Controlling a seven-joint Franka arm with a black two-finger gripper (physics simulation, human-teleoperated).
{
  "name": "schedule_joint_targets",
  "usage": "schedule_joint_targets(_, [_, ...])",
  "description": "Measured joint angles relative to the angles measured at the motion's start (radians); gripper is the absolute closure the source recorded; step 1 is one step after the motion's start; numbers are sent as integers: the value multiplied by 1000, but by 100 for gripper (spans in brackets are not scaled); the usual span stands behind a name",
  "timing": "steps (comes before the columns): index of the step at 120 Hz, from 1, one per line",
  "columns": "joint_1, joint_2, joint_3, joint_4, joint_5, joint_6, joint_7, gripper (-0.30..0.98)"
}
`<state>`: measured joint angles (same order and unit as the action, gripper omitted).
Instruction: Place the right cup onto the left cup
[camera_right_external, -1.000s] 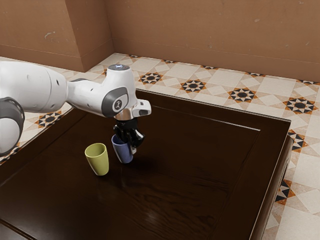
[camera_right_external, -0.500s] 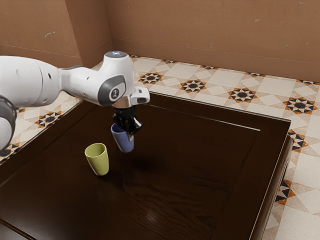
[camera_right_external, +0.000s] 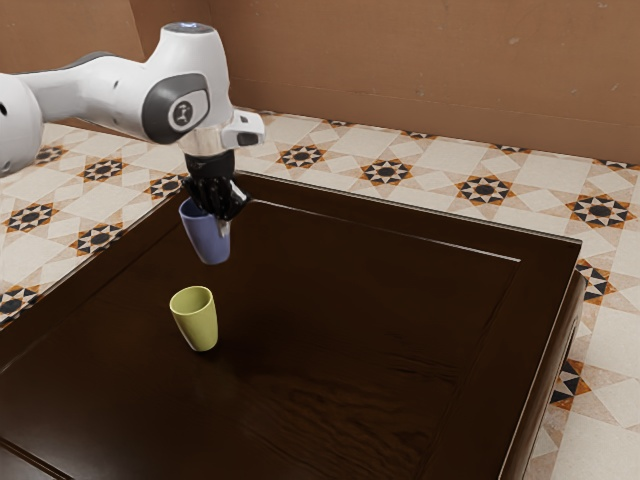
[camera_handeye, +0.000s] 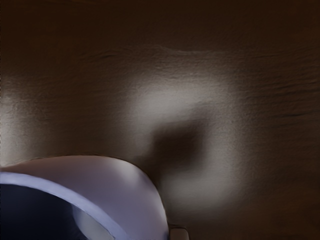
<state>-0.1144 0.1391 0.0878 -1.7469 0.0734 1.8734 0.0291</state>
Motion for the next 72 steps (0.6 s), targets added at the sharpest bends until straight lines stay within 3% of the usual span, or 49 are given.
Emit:
schedule_joint_targets(20, [10,-63,35,-89,1,-16,-13,79])
schedule_joint_targets(72, [5,-60,61,-209,-8,75,-34,79])
